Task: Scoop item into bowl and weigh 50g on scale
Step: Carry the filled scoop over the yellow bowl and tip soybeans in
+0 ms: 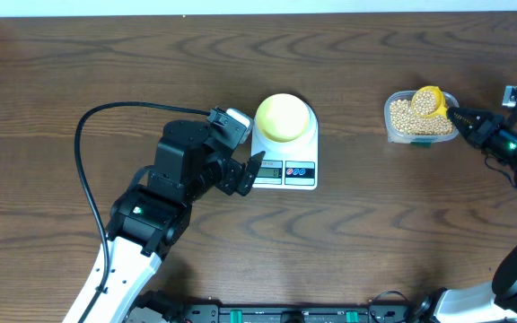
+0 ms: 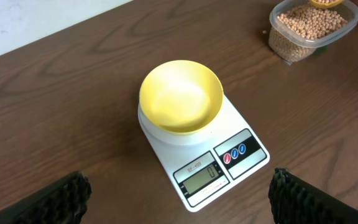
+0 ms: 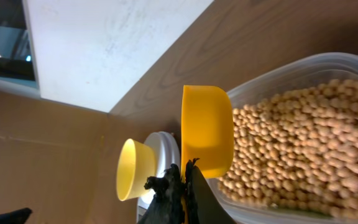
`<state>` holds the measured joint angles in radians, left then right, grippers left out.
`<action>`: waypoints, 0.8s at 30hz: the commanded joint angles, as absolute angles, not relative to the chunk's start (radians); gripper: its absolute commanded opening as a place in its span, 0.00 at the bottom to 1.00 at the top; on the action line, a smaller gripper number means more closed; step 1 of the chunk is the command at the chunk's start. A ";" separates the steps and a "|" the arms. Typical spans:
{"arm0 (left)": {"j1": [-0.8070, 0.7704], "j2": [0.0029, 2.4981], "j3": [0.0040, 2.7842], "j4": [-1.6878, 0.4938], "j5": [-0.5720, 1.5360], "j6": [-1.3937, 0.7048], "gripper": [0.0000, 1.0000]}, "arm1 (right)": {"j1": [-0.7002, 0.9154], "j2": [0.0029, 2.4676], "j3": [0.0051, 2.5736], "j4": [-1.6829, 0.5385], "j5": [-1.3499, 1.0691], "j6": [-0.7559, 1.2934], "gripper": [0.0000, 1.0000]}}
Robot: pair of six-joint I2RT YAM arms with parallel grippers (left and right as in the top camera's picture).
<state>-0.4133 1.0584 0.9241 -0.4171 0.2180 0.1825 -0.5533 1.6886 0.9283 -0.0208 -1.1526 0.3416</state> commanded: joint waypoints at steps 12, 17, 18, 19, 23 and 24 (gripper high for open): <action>-0.411 1.053 0.920 -0.419 0.208 0.174 0.94 | -0.408 1.692 0.934 0.044 -1.180 0.461 0.01; -0.411 1.053 0.920 -0.419 0.208 0.174 0.94 | -0.339 1.692 0.934 0.097 -1.168 0.510 0.01; -0.411 1.053 0.920 -0.419 0.208 0.174 0.93 | -0.325 1.692 0.934 0.111 -1.164 0.528 0.01; -0.411 1.053 0.920 -0.419 0.208 0.174 0.94 | -0.311 1.692 0.934 0.121 -1.156 0.544 0.01; -0.411 1.053 0.920 -0.419 0.208 0.174 0.94 | -0.247 1.692 0.934 0.174 -1.122 0.603 0.01; -0.411 1.053 0.920 -0.419 0.208 0.174 0.94 | -0.231 1.692 0.934 0.188 -1.116 0.617 0.01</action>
<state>-0.4133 1.0584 0.9241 -0.4171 0.2180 0.1825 -0.2699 1.6886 0.9283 0.1692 -1.1324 0.5507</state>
